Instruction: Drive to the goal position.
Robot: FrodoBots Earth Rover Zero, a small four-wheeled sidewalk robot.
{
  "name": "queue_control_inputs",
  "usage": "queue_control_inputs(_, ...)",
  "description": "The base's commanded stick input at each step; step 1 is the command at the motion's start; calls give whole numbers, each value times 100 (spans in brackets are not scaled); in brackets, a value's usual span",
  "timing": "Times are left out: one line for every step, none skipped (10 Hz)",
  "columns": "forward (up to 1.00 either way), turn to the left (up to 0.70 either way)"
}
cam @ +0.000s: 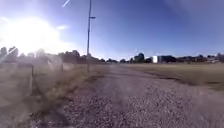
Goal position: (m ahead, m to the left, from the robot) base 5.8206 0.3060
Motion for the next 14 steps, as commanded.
queue_control_inputs(50, 0)
queue_control_inputs(50, 0)
queue_control_inputs(50, 0)
queue_control_inputs(50, 0)
queue_control_inputs(50, 0)
queue_control_inputs(50, 0)
queue_control_inputs(50, 0)
queue_control_inputs(50, 0)
queue_control_inputs(50, 0)
queue_control_inputs(50, 0)
queue_control_inputs(50, 0)
queue_control_inputs(50, 0)
queue_control_inputs(50, 0)
queue_control_inputs(50, 0)
